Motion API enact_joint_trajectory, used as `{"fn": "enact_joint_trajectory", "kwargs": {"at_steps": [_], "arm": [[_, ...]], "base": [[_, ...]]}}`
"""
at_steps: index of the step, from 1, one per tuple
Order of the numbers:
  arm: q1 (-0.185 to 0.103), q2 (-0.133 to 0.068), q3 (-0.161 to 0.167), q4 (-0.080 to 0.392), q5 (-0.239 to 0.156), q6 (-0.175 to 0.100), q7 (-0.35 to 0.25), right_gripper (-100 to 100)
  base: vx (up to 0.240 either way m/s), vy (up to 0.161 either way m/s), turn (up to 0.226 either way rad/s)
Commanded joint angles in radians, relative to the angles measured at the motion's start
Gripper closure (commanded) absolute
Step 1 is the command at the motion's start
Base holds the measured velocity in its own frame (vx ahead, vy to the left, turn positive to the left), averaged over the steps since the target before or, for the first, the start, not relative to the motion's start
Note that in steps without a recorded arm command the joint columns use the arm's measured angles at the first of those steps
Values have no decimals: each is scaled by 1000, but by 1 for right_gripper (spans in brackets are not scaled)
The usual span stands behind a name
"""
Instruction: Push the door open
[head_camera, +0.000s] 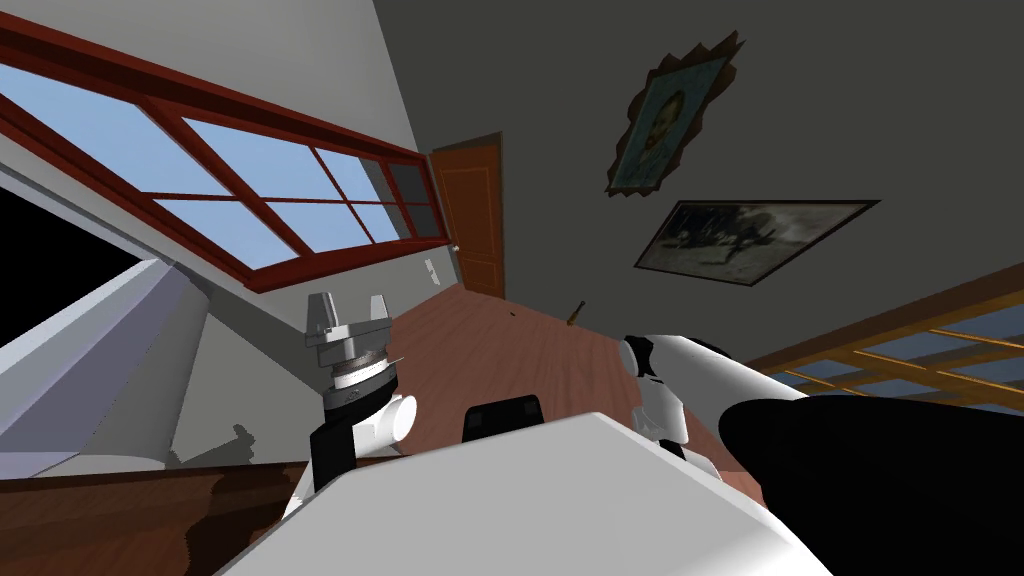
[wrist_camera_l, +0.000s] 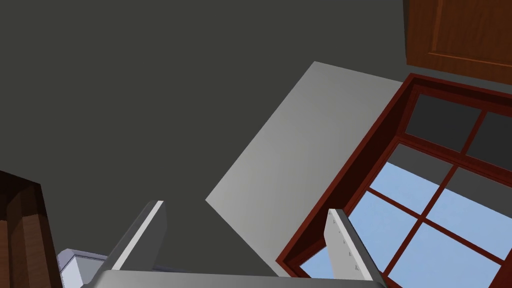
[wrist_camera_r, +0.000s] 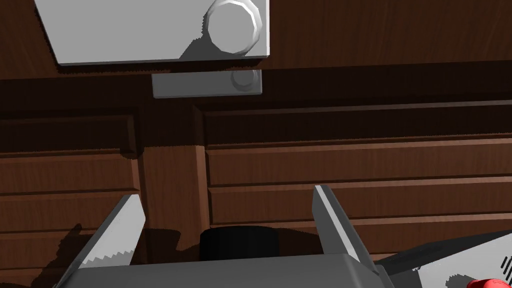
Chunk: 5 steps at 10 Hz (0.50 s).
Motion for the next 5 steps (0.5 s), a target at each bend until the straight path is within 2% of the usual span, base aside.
{"fn": "enact_joint_trajectory", "kwargs": {"at_steps": [1, 2, 5], "arm": [[0, 0, 0, 0, 0, 0, 0, -100], [-32, 14, -22, 1, -11, -3, -3, -100], [-87, 42, -65, 3, -31, -7, -8, -100]], "base": [[-35, 88, -21], [-24, 51, 67], [-60, 61, 67]]}}
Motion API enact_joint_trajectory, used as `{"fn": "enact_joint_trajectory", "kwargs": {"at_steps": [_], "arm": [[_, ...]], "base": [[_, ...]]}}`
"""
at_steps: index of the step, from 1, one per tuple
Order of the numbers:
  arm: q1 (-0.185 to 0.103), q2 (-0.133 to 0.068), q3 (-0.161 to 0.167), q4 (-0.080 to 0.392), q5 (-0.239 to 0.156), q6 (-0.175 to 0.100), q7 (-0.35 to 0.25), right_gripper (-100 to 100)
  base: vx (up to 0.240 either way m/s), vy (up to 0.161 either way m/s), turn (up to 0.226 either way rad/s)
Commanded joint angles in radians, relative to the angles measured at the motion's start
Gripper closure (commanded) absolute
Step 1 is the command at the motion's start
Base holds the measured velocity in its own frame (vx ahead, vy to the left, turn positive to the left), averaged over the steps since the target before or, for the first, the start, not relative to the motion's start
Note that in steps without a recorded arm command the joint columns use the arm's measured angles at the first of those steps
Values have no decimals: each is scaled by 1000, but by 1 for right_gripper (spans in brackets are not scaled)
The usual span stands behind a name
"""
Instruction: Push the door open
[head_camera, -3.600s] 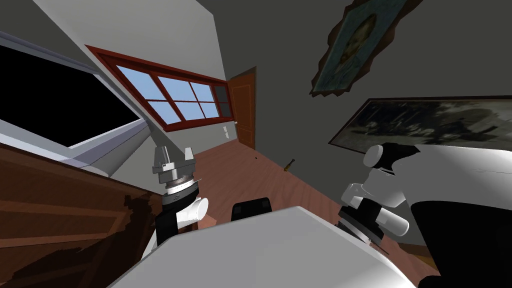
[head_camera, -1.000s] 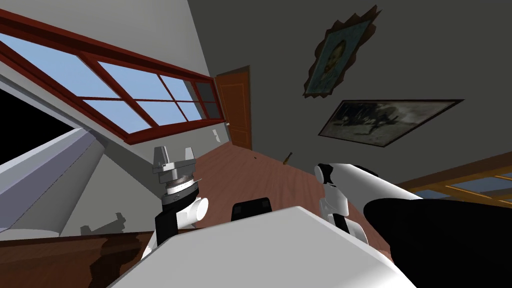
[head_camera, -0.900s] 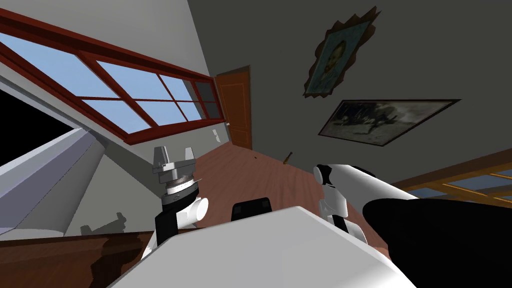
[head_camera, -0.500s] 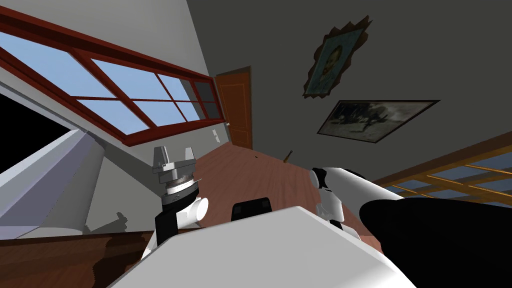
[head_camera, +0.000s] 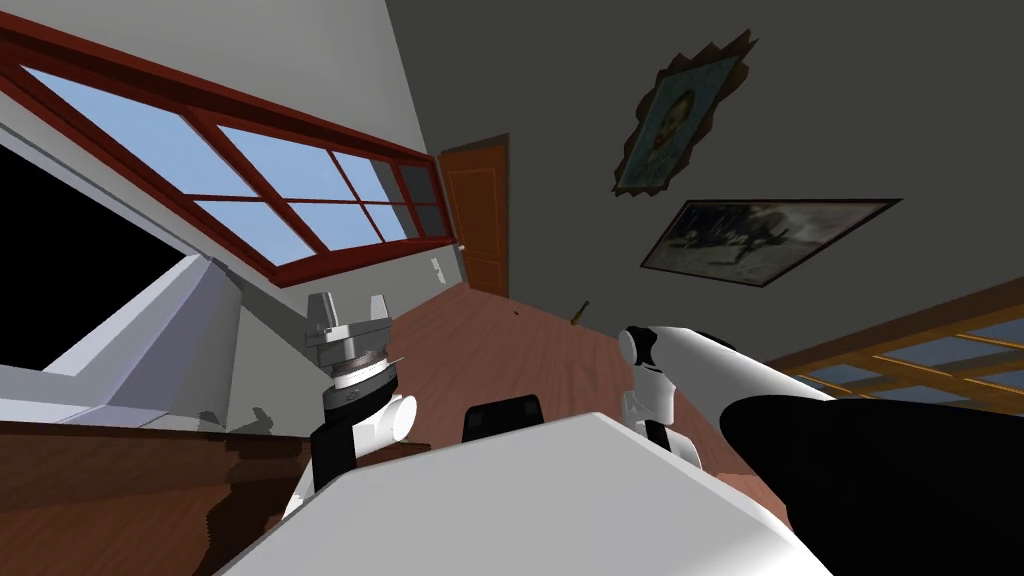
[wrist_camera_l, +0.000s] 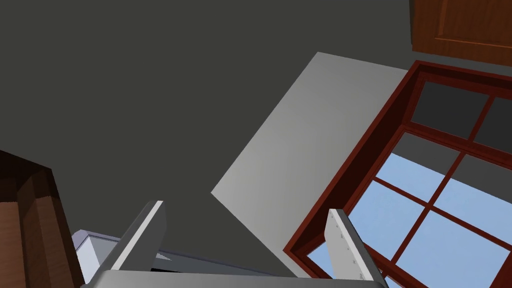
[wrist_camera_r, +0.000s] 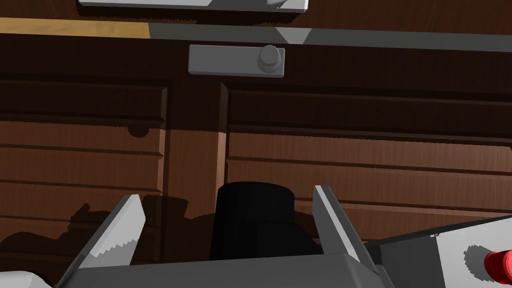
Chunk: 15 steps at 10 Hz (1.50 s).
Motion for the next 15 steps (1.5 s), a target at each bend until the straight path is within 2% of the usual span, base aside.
{"fn": "enact_joint_trajectory", "kwargs": {"at_steps": [1, 2, 6, 12, 15], "arm": [[-33, 18, -28, 14, -12, -13, -4, -100], [-55, 29, -48, 15, -21, -14, -6, -100], [-112, 54, -101, 14, -44, -16, -13, -100], [-167, 74, -157, 11, -64, -14, -20, -100], [-185, 80, -178, 6, -69, -11, -22, -100]], "base": [[-121, 69, 84], [-147, 90, 99], [-111, 105, 45], [-149, 106, 60], [-187, 121, 79]]}}
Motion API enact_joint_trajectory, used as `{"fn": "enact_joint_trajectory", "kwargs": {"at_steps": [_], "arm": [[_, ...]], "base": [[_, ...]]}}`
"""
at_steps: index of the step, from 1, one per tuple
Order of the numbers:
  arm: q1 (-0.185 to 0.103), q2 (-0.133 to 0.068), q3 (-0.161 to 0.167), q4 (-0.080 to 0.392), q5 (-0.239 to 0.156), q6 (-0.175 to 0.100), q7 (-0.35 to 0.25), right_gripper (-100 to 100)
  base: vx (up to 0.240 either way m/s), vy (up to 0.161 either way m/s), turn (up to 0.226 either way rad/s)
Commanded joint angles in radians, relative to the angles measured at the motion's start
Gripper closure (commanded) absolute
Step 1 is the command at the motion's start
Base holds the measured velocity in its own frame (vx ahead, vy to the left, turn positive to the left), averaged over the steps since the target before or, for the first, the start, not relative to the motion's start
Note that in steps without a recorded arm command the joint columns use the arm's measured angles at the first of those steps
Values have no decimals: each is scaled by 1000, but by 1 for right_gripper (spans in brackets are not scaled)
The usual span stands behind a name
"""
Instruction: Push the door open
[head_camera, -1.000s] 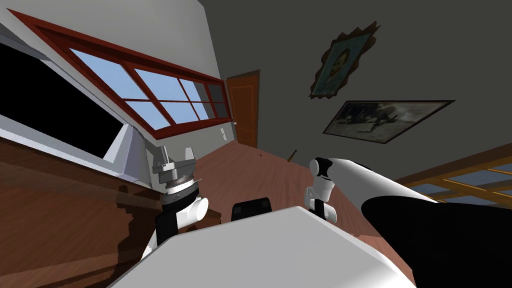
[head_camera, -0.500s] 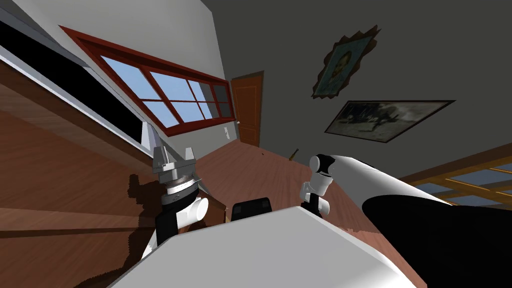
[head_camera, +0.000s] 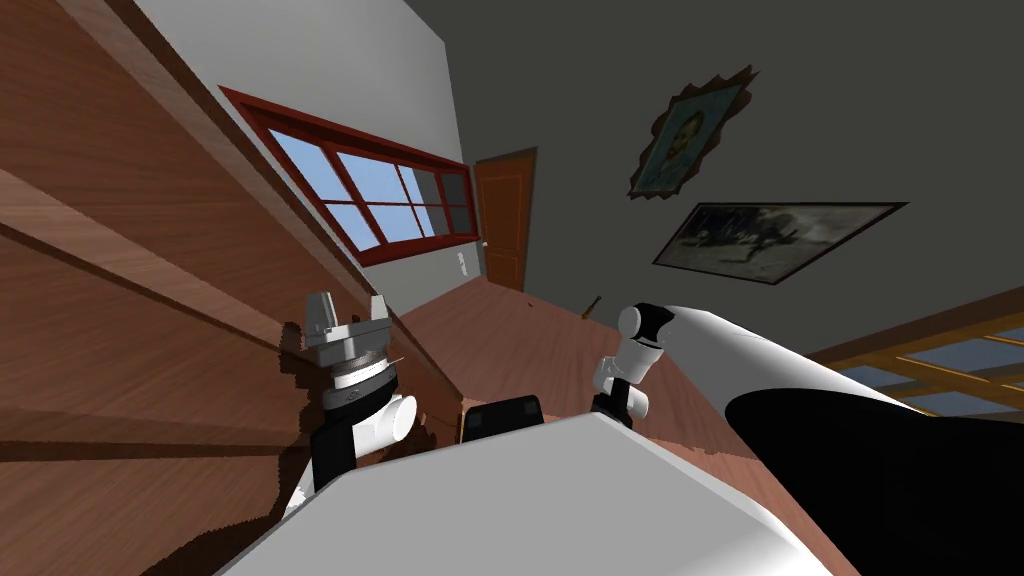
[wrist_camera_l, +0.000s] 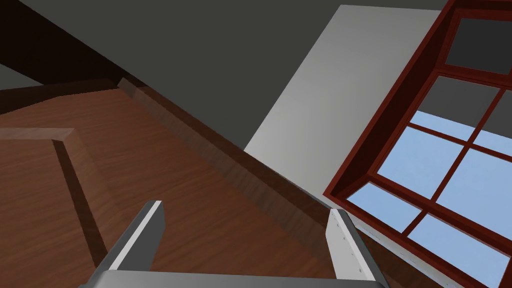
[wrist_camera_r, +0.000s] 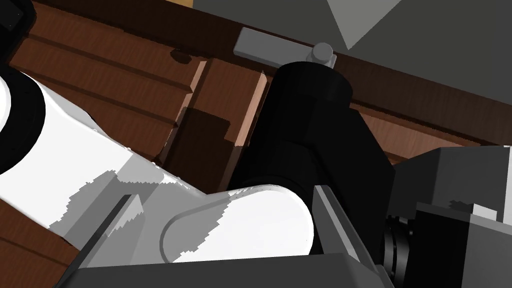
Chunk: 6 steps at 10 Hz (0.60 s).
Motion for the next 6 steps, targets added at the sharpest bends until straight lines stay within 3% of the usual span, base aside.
{"fn": "enact_joint_trajectory", "kwargs": {"at_steps": [1, 3, 6], "arm": [[-2, 2, -6, -1, 0, 2, 2, -100], [-6, 2, -13, -5, 1, 6, 1, -100], [-5, 0, -17, -9, 4, 10, 0, -100]], "base": [[-163, 123, 48], [-128, 128, 57], [-67, 94, -41]]}}
